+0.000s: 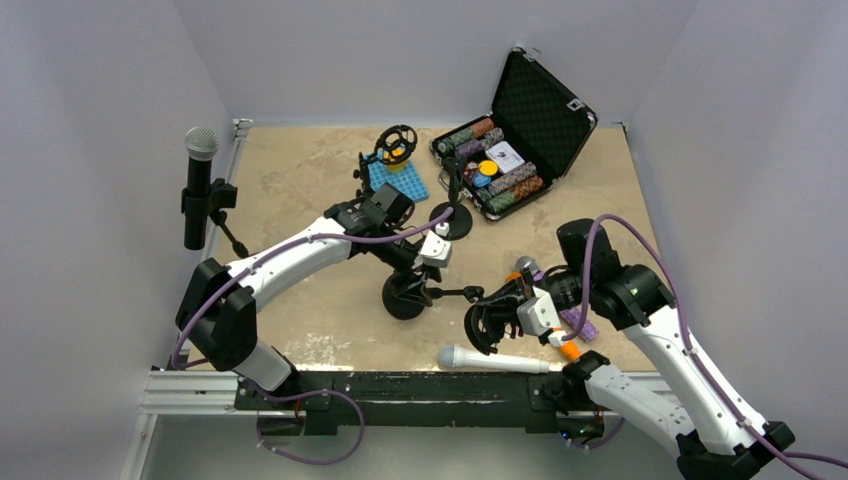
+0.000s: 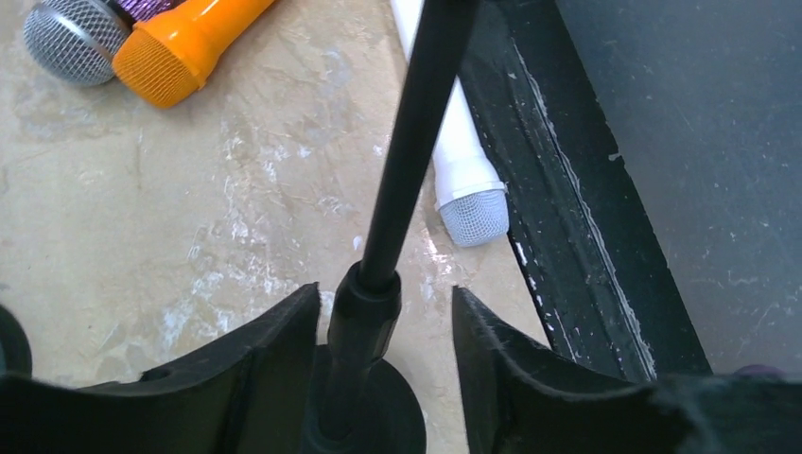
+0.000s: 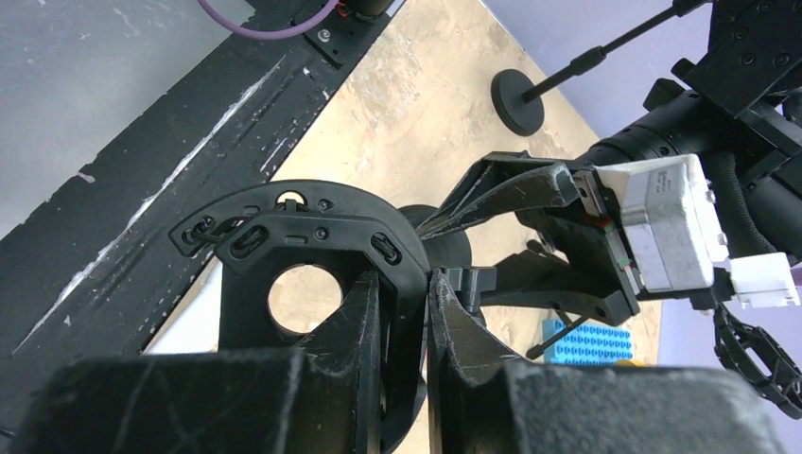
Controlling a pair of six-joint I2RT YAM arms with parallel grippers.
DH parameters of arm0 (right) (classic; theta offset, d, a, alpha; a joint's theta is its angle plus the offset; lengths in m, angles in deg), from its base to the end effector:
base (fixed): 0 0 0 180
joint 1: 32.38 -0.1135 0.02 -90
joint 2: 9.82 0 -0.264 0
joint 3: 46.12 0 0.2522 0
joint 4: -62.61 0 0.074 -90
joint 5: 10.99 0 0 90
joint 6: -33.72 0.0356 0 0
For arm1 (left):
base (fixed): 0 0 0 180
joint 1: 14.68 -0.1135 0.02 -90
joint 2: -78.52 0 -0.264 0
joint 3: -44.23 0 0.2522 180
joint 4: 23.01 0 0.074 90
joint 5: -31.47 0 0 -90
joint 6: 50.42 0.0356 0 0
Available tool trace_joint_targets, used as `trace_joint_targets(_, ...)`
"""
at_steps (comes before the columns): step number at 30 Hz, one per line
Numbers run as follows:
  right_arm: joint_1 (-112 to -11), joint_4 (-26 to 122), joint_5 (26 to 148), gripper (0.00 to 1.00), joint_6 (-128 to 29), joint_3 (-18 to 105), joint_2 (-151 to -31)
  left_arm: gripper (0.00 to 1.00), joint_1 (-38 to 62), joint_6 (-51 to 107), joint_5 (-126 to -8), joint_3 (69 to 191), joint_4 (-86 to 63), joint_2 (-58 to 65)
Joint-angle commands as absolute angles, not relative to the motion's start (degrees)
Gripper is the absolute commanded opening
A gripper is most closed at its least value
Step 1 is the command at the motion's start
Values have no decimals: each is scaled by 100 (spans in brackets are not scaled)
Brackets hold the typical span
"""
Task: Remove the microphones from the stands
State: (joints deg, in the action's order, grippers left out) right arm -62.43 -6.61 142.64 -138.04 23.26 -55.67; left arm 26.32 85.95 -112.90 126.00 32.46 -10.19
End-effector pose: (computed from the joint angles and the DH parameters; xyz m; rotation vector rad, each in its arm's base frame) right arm 0.0966 0.0927 0.3393 -1.8446 0.6684 0.7242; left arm 0.2137 -0.2241 0.2630 1.8557 1.5096 -1.1903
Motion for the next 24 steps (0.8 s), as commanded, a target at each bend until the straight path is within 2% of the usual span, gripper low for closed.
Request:
trace_joint_targets(1, -6227, -189, 14275, 0, -14132, 2307, -5479, 51, 2762, 9144, -11628, 12656, 3377, -1109)
trace_joint_targets(6, -6227, -124, 14220, 0, -14032, 2290, -5488, 34, 2760, 9065, -11408, 12557, 3104, -1166)
trace_joint_targets(9, -6224, 345, 14027, 0, -13340, 2267, -5454, 14, 2760, 8883, -11203, 12503, 2984, -1071)
trace_joint_targets(11, -6212, 1184, 13662, 0, -11720, 2262, -5418, 0, 2766, 8700, -10983, 12405, 2872, -878)
trace_joint_targets(14, -6160, 1814, 13163, 0, -9725, 2552, -5579, 0, 2762, 7977, -10430, 11852, 1967, -334)
trace_joint_targets(18, -6150, 1983, 12243, 0, -7291, 2954, -5839, 0, 2771, 6249, -8903, 11181, 253, 156)
trace_joint_targets(21, -6080, 1607, 11258, 0, -5633, 3187, -6128, 0, 2774, 5469, -7847, 11016, -327, 235)
trace_joint_targets(24, -5788, 786, 11288, 0, -4485, 3419, -6669, 0, 2802, 5270, -7553, 11011, -343, 245)
